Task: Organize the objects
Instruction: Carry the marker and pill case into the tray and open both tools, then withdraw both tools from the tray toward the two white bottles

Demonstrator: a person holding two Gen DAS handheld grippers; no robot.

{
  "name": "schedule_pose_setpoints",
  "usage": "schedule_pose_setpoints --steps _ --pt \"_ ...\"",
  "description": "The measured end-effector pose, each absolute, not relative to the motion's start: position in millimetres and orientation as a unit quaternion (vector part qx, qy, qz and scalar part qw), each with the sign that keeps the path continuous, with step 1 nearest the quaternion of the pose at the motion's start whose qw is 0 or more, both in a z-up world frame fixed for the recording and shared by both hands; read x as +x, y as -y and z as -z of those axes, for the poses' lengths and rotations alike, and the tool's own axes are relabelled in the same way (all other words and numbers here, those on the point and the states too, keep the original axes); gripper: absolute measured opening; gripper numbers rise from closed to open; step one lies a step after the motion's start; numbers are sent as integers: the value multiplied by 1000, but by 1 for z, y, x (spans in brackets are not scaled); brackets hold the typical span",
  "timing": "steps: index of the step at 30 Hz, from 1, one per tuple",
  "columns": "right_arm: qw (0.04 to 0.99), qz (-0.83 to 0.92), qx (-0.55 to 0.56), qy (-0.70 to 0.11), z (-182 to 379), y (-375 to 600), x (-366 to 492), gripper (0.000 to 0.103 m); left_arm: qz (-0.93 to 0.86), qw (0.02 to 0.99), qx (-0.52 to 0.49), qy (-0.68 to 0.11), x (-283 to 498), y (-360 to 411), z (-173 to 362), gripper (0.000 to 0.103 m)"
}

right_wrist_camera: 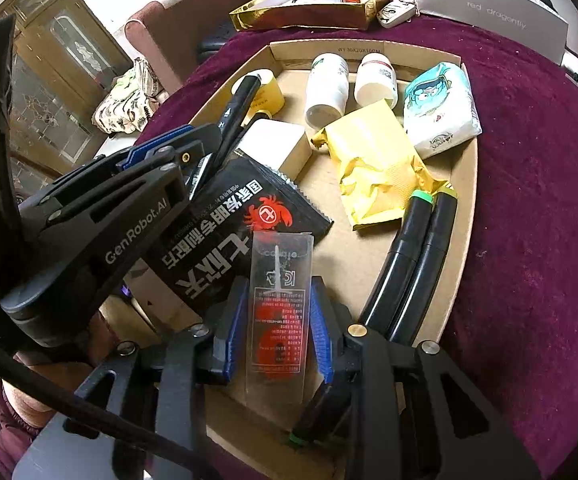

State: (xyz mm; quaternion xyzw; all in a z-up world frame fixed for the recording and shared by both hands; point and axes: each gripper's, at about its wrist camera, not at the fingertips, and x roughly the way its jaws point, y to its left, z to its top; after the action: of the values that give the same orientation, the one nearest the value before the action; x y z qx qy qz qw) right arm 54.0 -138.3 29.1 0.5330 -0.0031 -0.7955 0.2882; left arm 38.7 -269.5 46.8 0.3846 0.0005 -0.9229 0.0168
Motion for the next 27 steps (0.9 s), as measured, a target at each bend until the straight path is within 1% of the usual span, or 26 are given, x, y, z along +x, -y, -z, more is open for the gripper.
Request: schedule_pose_setpoints --steps 2,5,7,9,10,12,16,18,20,25,27 --pt "291 794 533 7 -30 137 54 30 923 19 385 2 39 269 -49 13" --pt "296 795 530 12 -34 135 57 38 923 21 385 2 41 267 -54 15" --pt "300 798 523 13 -39 134 60 42 923 22 384 1 42 267 -57 22" --pt "303 801 517 13 -43 133 62 44 925 23 378 -1 45 266 -61 36" --pt "304 803 512 13 -46 132 64 44 927 23 375 -1 47 266 -64 37" --pt "305 806 508 14 -49 129 66 46 930 26 368 3 51 263 -70 39" --pt "306 809 501 23 -55 119 71 46 933 30 358 8 59 255 -80 41" --pt "304 812 498 28 -58 114 73 46 936 29 350 11 65 249 -86 47" --pt "302 815 493 34 -60 106 76 46 939 29 344 15 69 243 -91 50" --pt "297 823 482 49 -68 84 81 47 943 19 332 33 80 222 -104 50" --pt "293 826 478 56 -71 73 83 49 943 12 329 39 83 212 -108 54"
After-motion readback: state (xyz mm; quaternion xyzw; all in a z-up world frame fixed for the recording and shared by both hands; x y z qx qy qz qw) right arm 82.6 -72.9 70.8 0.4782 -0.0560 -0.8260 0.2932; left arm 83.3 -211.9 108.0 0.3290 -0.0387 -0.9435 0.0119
